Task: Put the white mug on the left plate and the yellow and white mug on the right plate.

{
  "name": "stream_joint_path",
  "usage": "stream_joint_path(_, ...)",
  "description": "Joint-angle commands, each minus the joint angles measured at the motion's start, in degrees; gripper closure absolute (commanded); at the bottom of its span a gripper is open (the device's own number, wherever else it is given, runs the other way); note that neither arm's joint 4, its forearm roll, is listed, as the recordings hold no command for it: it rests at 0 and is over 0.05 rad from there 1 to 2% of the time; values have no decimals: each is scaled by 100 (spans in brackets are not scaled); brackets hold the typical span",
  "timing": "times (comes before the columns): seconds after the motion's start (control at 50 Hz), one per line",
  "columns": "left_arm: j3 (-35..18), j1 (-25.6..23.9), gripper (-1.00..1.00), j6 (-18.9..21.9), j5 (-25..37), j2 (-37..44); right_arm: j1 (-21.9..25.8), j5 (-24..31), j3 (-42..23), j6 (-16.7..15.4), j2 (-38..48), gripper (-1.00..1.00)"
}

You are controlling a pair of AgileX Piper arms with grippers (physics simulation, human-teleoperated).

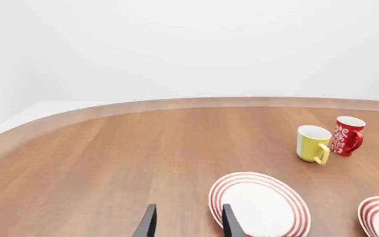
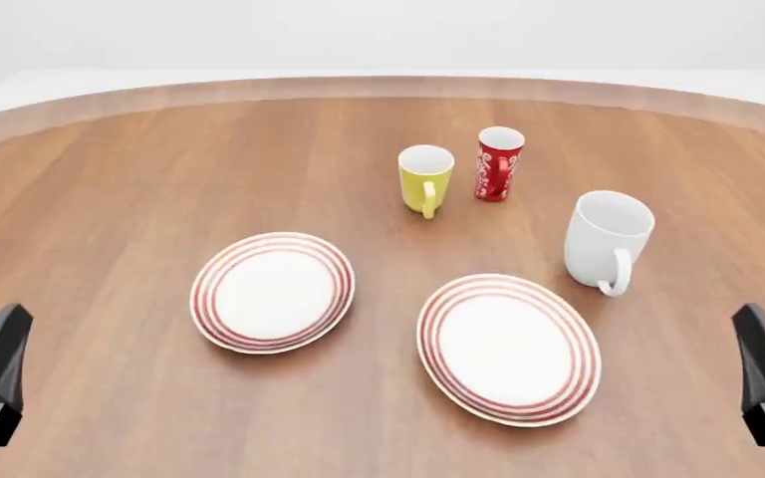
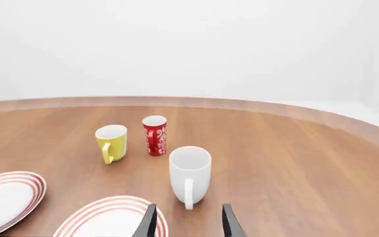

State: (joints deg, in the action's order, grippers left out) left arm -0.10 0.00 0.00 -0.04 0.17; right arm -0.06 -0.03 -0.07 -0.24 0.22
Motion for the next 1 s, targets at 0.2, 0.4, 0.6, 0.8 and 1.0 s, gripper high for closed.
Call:
stream_joint_path(0.2, -15, 0, -100, 0, -7, 26, 61, -514, -28, -140, 718, -100)
stream_joint_path(0.4, -15, 0, -100, 0, -7, 26, 257, -1311, -125, -304, 1765, -100)
stream_joint_path(0.6, -15, 0, -100, 0, -7, 26, 305, -1769, -329, -380, 2501, -100)
stream_joint_path(0.8, -15, 0, -100, 0, -7, 26, 263, -2291, -456, -443, 3276, -100)
stream_joint_path(1.0, -15, 0, -100, 0, -7, 26, 204, -2987, -528, -429, 4124, -100)
